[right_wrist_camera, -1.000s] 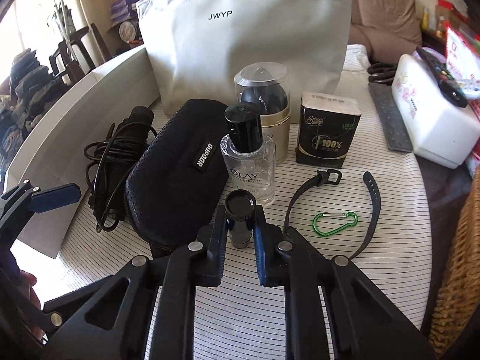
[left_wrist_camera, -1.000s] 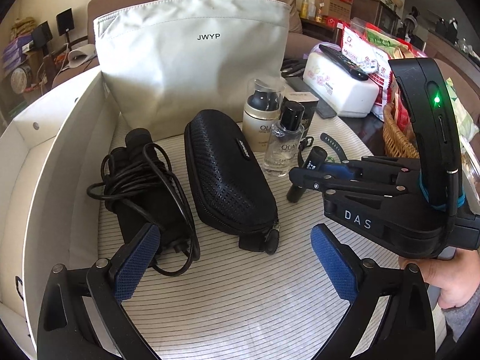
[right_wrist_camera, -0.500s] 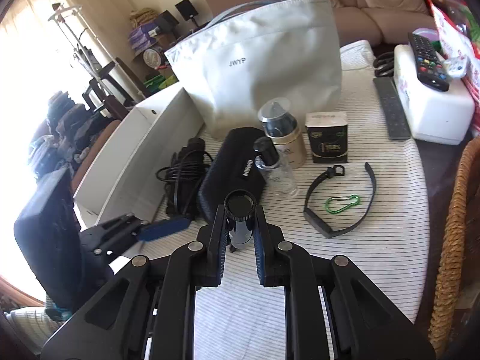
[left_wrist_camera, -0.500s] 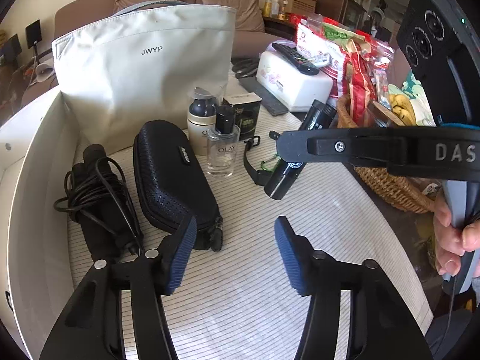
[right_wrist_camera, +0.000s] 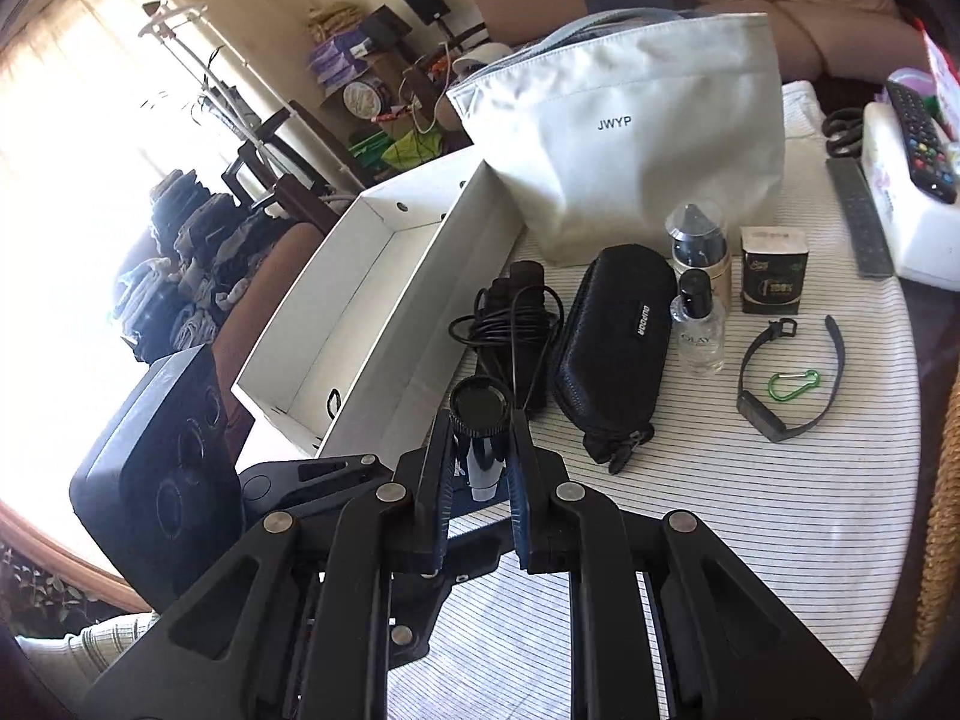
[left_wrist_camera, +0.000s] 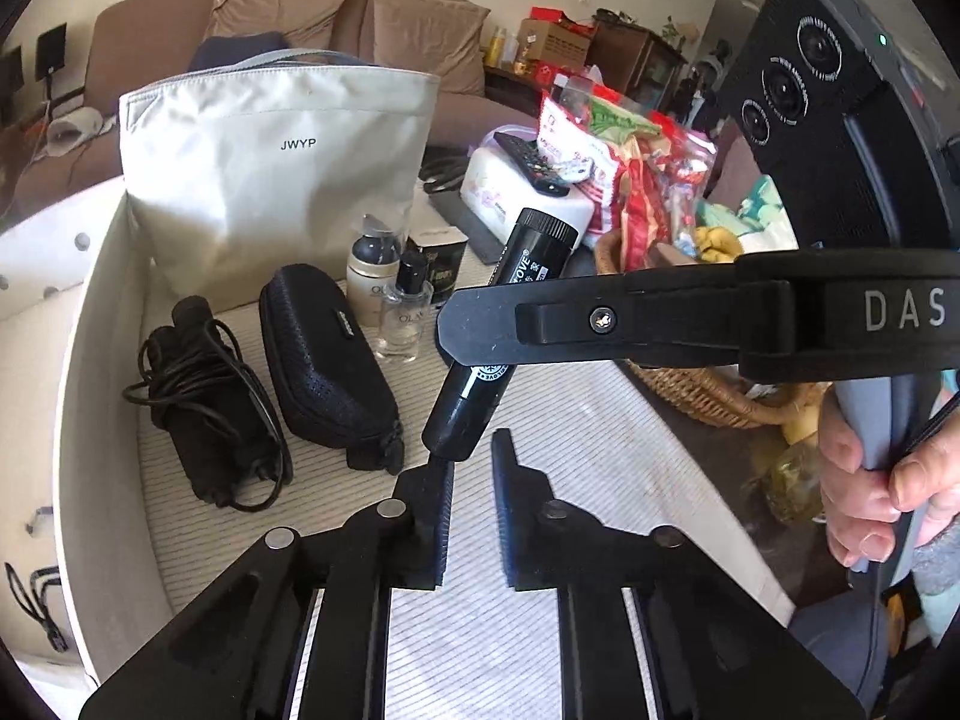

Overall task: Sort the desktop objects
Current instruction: 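Carry the black cylinder into the white box and release it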

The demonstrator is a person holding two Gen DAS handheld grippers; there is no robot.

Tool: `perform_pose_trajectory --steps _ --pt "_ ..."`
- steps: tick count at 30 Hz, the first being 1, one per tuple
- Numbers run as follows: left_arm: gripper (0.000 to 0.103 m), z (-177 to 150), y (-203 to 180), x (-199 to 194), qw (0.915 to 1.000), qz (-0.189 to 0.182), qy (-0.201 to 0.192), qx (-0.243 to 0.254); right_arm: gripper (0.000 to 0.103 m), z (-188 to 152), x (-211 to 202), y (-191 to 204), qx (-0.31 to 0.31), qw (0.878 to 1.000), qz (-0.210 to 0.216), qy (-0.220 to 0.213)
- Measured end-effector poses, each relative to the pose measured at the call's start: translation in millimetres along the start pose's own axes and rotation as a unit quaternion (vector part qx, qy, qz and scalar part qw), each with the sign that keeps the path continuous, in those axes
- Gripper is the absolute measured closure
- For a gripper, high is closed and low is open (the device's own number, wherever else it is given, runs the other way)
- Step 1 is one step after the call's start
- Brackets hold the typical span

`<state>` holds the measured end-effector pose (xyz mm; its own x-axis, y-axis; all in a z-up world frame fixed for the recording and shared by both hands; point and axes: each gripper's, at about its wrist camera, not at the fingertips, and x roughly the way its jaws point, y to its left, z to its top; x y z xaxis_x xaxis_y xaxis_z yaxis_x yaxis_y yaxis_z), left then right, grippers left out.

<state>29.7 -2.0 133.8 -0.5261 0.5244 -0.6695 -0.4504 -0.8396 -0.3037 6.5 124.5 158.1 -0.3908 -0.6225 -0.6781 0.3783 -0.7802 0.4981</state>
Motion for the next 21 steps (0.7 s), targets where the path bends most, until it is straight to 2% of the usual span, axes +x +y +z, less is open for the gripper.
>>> perform_pose_trajectory --steps 1,5,6,8,10,12,13,14,16,17,19,20,21 --pt "0.095 -1.6 3.4 -4.9 0.9999 -0.015 -0.002 -0.008 0.087 0.3 -0.8 4.1 0.000 1.000 0.003 0.000" --pt "0.093 -3.9 10.4 -23.3 0.9992 -0.022 -0.017 -0.027 0.087 1.6 -2.6 19.9 0.005 1.000 0.012 0.000" --pt "0.091 -4.1 12.3 -28.7 0.9989 -0.025 -0.024 -0.032 0.088 1.5 -3.2 23.1 0.008 1.000 0.017 -0.003" --pt "0.077 -5.7 14.5 -38.8 0.9981 -0.037 -0.039 -0.031 0.088 2.1 -4.3 29.2 0.013 1.000 0.021 -0.008" --pt "0.072 -7.3 10.8 -46.9 0.9985 -0.020 -0.050 -0.007 0.087 3.7 -4.5 37.0 0.007 1.000 0.017 -0.010" --pt "0.072 -8.0 7.6 -50.8 0.9987 0.001 -0.050 0.012 0.088 3.8 -3.1 44.5 0.001 1.000 0.013 -0.008" --pt "0.066 -8.4 6.2 -52.7 0.9984 0.013 -0.051 0.019 0.087 3.6 -2.9 48.2 -0.002 1.000 0.008 -0.007" --pt "0.053 -8.7 4.8 -56.0 0.9977 0.028 -0.056 0.025 0.087 3.2 -2.4 51.5 -0.005 1.000 0.003 -0.006" --pt "0.032 -9.3 3.1 -64.9 0.9950 0.056 -0.074 0.037 0.087 1.8 -0.3 56.0 -0.013 1.000 -0.008 0.001" --pt "0.026 -9.2 2.5 -69.0 0.9937 0.062 -0.084 0.040 0.087 0.6 1.6 58.0 -0.015 1.000 -0.012 0.005" --pt "0.027 -7.5 0.9 -72.5 0.9942 0.044 -0.088 0.044 0.087 -0.8 6.3 60.8 -0.017 1.000 -0.012 0.013" --pt "0.037 -6.1 -0.4 -69.7 0.9948 0.037 -0.081 0.050 0.087 -1.6 8.4 62.5 -0.017 1.000 -0.010 0.015" --pt "0.055 -4.9 -3.2 -66.0 0.9952 0.040 -0.068 0.057 0.087 -2.6 9.9 63.9 -0.017 1.000 -0.007 0.016"
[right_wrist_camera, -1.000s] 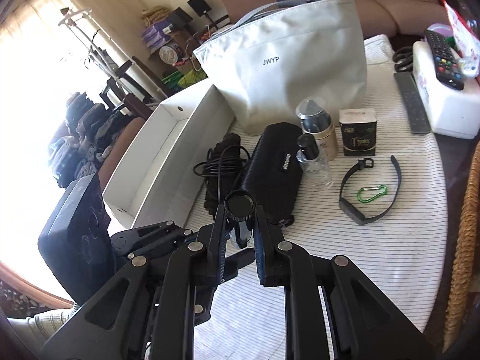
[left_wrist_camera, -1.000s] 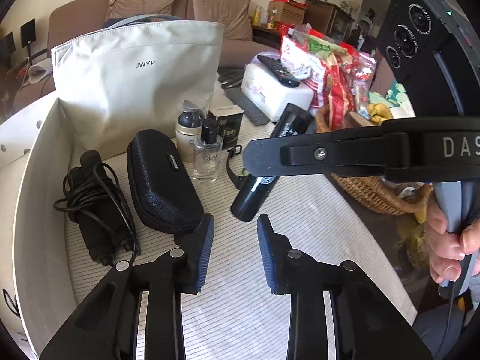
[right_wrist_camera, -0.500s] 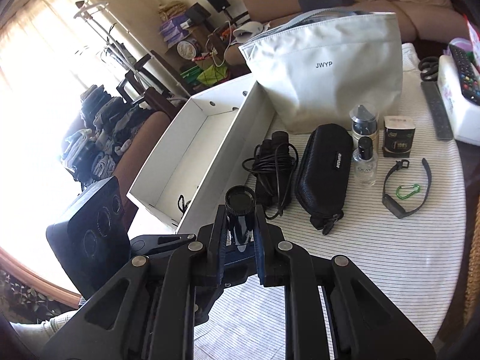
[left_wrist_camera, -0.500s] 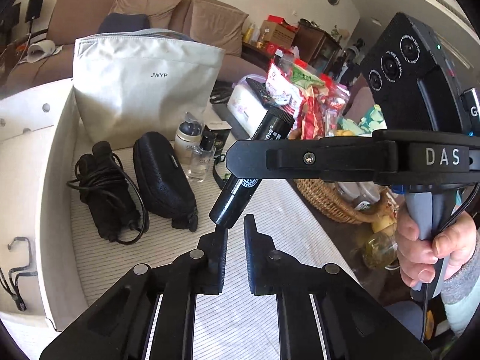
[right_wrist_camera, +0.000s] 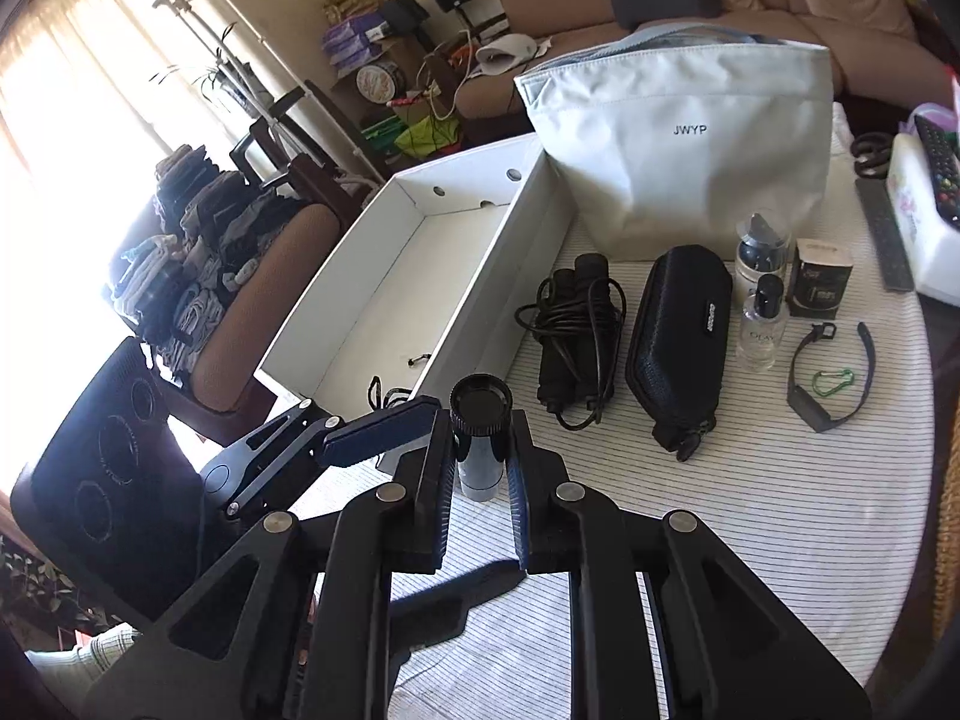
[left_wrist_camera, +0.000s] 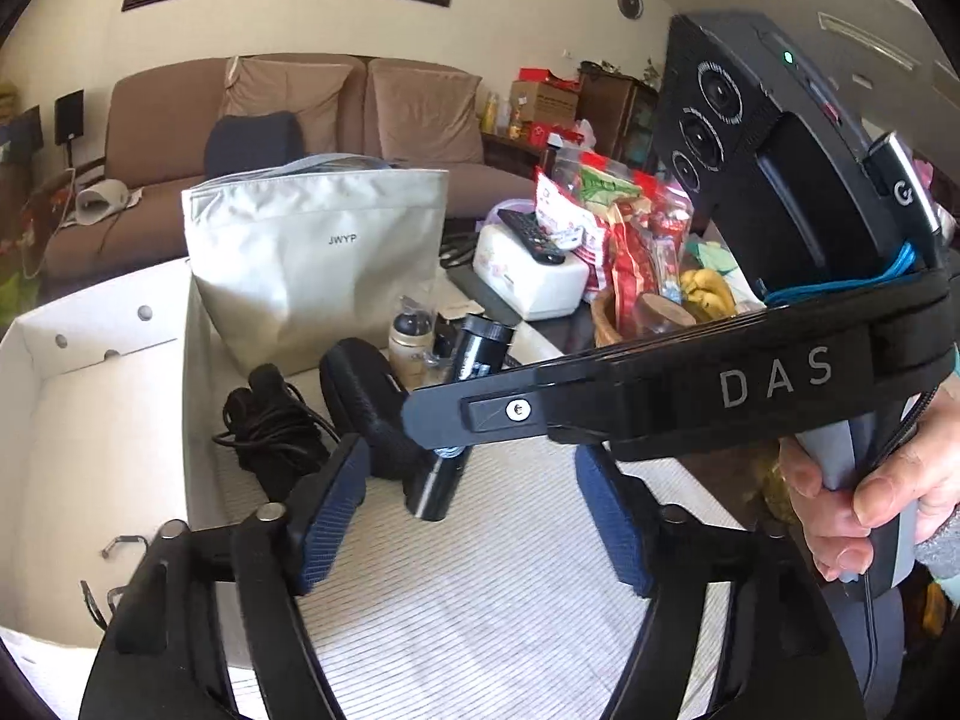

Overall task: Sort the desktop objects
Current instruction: 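Carry the black cylinder into the white box and release it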

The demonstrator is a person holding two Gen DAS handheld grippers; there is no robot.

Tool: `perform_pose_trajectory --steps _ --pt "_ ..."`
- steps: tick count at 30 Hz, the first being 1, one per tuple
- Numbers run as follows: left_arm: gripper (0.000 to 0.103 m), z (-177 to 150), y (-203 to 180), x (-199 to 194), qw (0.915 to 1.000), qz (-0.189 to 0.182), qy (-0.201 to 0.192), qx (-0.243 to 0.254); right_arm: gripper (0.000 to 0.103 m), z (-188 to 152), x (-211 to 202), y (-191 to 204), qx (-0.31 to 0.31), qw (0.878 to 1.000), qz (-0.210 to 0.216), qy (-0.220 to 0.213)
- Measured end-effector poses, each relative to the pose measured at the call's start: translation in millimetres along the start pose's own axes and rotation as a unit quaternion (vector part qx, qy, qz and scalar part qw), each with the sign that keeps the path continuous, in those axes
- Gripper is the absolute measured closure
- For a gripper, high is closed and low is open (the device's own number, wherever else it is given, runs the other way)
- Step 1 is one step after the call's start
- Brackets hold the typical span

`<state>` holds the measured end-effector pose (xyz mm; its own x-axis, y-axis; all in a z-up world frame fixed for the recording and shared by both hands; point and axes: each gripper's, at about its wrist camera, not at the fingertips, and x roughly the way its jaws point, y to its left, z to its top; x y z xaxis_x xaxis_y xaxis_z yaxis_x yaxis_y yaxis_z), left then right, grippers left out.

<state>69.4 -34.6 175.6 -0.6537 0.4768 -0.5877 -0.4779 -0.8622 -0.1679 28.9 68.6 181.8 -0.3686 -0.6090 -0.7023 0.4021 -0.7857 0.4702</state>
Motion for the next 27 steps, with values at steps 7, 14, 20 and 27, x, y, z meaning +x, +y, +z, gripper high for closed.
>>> perform_pose_trajectory --steps 7,14,20,27 --pt "0.088 -1.1 13.5 1.8 0.9984 -0.020 0.014 -0.051 0.087 -2.5 -1.0 -2.0 0.011 1.000 0.011 -0.001" --pt "0.088 0.5 11.8 -8.2 0.9991 -0.012 0.014 -0.037 0.083 3.9 -3.1 3.3 0.014 1.000 0.007 -0.005" --pt "0.088 1.8 17.0 -22.7 0.9995 -0.007 0.011 -0.028 0.084 13.0 -6.4 7.2 0.029 0.999 0.028 -0.026" --pt "0.088 2.5 28.7 -42.8 0.9996 0.001 0.005 -0.027 0.085 18.2 -2.9 27.0 0.028 0.998 0.049 -0.030"
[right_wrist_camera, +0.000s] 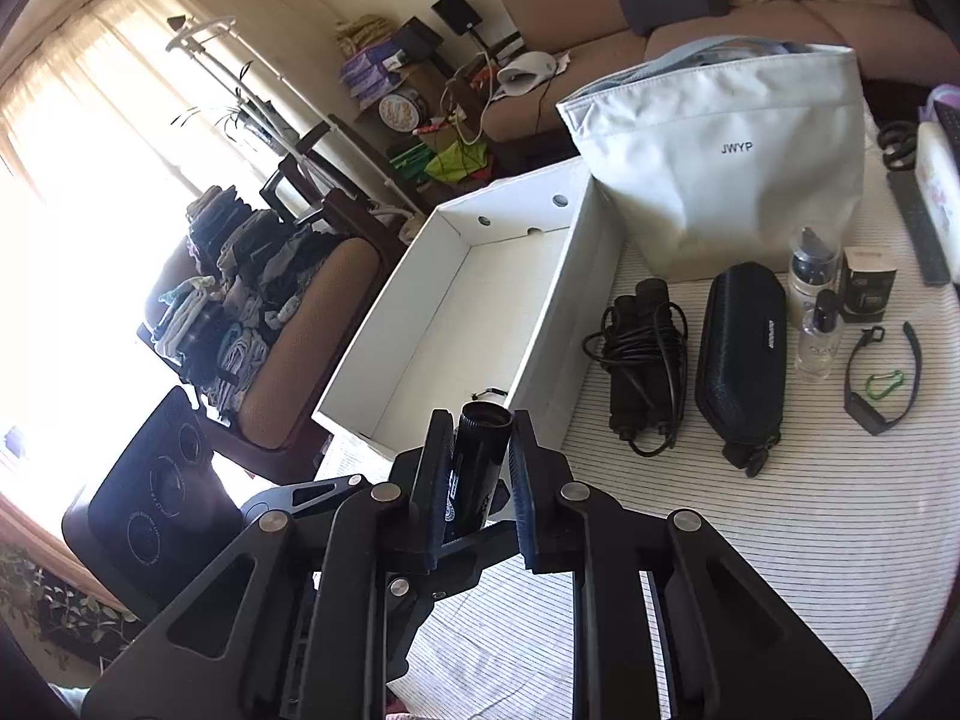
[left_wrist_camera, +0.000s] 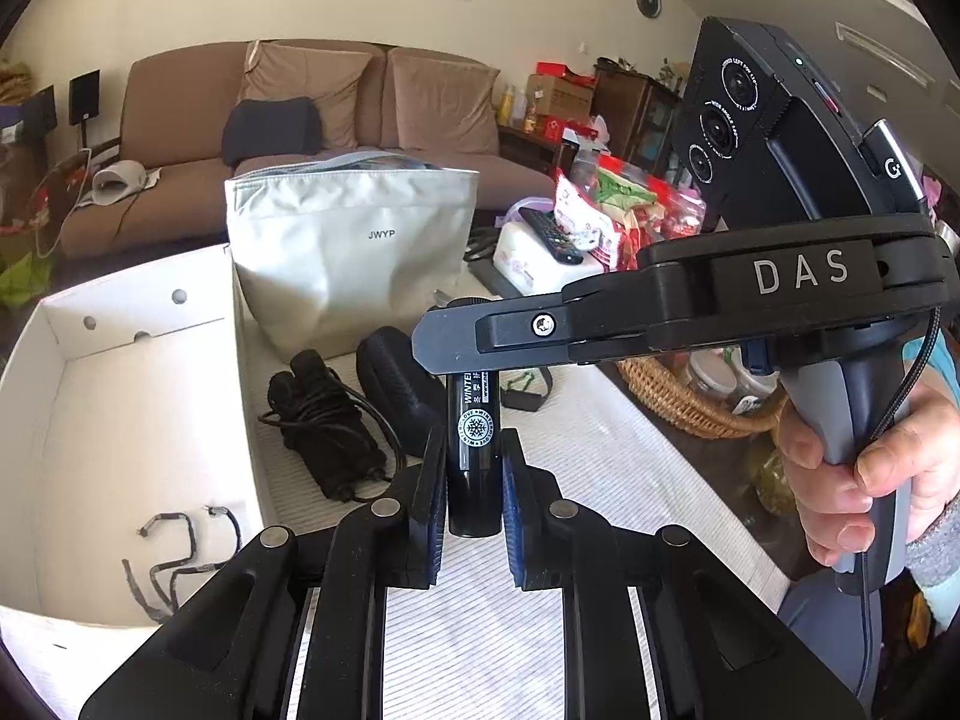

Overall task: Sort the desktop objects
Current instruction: 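Carry the black cylinder into the white box and release it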

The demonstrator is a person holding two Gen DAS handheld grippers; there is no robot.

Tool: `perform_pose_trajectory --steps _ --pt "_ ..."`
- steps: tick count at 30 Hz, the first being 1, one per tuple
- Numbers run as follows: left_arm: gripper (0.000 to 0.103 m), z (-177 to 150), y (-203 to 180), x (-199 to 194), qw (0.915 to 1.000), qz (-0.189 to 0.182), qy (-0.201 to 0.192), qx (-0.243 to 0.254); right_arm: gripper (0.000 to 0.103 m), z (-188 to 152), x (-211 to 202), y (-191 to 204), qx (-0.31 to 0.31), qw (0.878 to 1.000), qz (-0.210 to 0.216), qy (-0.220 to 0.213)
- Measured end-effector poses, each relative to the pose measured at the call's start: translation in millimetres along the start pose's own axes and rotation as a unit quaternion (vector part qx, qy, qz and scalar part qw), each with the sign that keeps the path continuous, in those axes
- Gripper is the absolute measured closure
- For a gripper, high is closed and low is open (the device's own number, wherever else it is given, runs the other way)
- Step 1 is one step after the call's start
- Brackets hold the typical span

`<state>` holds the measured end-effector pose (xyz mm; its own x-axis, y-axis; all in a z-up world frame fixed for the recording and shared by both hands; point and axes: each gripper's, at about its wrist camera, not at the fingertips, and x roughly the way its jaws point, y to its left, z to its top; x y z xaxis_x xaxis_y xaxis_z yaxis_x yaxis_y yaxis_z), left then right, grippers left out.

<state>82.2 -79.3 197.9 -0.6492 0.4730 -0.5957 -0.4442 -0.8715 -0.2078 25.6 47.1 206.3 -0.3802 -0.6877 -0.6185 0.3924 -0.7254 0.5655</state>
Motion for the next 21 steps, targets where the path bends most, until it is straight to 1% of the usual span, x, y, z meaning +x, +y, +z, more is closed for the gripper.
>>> perform_pose_trajectory --steps 6,11,16,21 --pt "0.088 1.2 20.3 -24.8 0.9999 0.012 -0.004 0.007 0.086 7.5 12.5 32.3 -0.021 1.000 0.005 0.006" --pt "0.088 3.1 52.5 -41.5 0.9981 0.046 0.020 0.035 0.086 18.5 46.8 64.6 -0.038 0.999 0.011 0.022" --pt "0.088 0.9 116.0 -47.6 0.9963 0.070 0.049 0.009 0.086 36.9 111.9 91.0 -0.030 0.998 0.028 0.049" --pt "0.088 -11.9 190.7 -31.8 0.9917 0.078 0.090 -0.050 0.086 52.2 197.2 100.6 -0.016 0.995 0.029 0.089"
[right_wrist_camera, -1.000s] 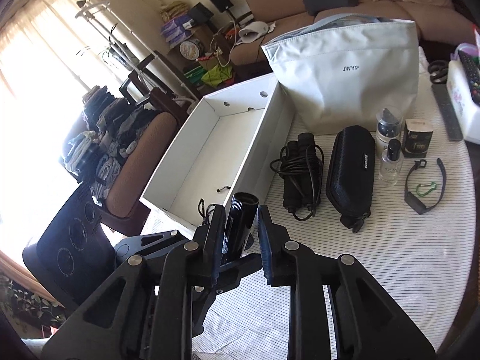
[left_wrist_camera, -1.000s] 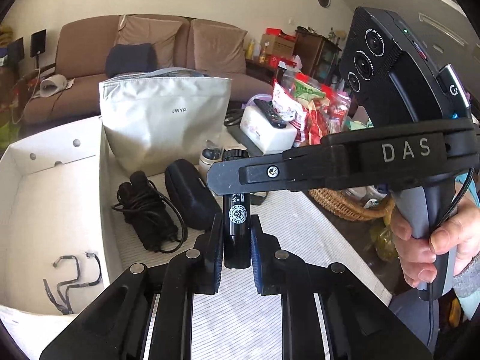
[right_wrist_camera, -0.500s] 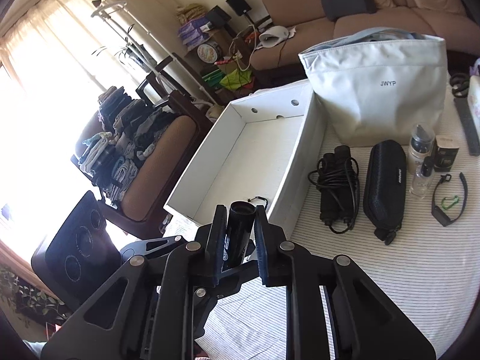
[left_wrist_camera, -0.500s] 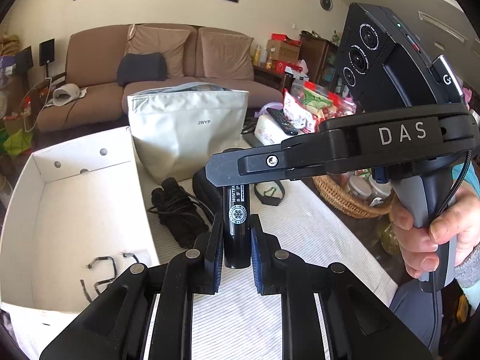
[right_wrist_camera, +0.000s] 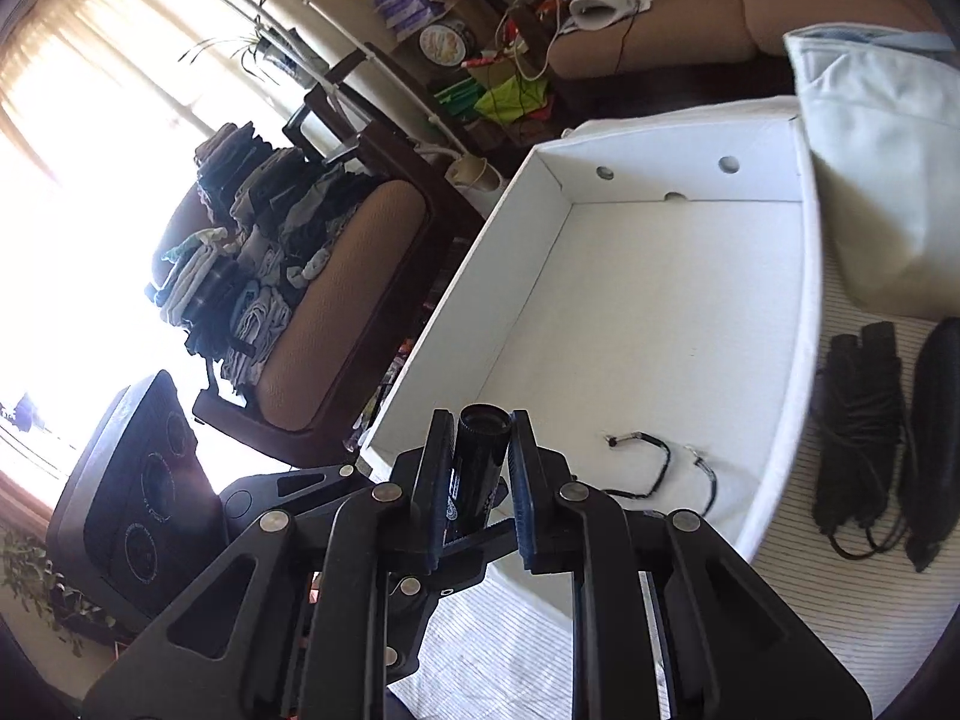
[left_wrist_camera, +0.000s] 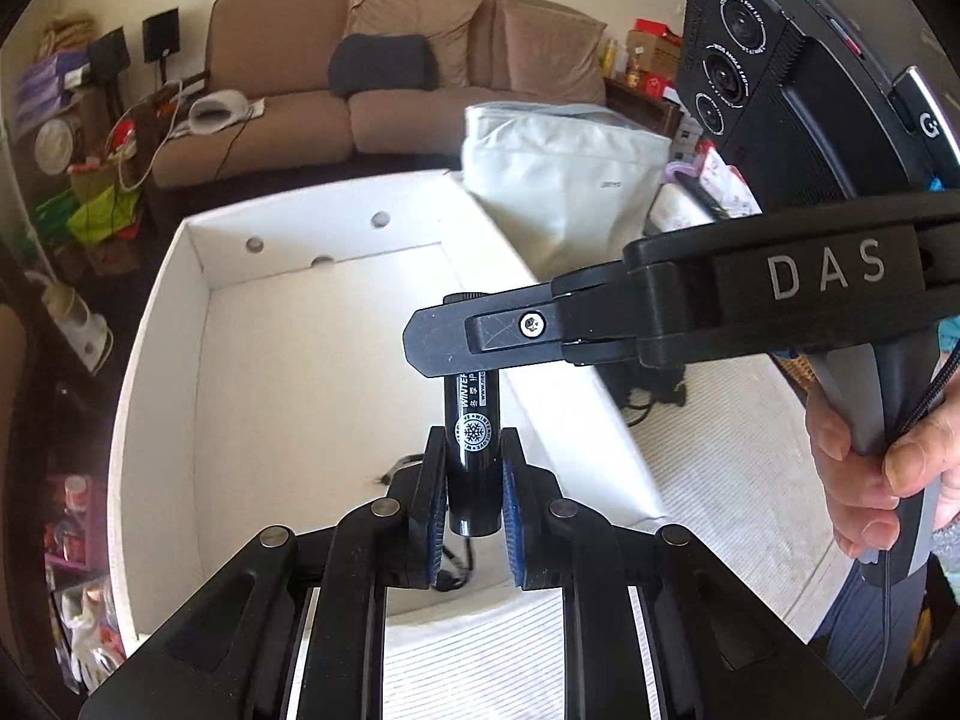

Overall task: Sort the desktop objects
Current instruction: 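Carry the black cylinder into the white box and release it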

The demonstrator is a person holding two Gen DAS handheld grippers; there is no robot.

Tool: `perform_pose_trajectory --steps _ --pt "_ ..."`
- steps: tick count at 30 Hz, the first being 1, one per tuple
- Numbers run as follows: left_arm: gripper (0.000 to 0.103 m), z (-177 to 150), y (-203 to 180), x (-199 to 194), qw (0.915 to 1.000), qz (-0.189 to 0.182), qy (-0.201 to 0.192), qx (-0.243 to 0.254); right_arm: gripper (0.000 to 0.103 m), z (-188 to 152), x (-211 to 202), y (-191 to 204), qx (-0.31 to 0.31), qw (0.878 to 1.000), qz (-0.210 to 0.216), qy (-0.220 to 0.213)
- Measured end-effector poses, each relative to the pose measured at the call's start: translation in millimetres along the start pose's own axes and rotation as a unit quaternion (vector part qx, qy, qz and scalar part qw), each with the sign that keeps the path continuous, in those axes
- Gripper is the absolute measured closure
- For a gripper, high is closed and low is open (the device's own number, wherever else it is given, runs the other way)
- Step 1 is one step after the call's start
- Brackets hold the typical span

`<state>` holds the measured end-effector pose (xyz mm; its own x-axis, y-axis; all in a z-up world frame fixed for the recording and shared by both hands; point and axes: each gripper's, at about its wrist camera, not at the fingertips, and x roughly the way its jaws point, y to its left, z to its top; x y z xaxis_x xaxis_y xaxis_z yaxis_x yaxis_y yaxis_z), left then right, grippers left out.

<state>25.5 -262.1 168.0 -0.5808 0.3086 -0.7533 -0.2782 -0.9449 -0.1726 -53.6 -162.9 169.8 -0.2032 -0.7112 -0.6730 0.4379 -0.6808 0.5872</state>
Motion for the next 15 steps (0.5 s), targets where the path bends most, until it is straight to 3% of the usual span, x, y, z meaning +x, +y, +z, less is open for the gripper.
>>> perform_pose_trajectory --steps 8,15 --pt "0.088 -1.6 76.6 69.7 0.9901 -0.009 0.114 -0.081 0.086 21.8 112.3 -45.9 0.085 0.994 0.010 0.069" --pt "0.088 -15.6 89.9 118.1 0.9734 -0.005 0.200 -0.112 0.086 9.5 165.1 -79.1 0.129 0.983 -0.019 0.131"
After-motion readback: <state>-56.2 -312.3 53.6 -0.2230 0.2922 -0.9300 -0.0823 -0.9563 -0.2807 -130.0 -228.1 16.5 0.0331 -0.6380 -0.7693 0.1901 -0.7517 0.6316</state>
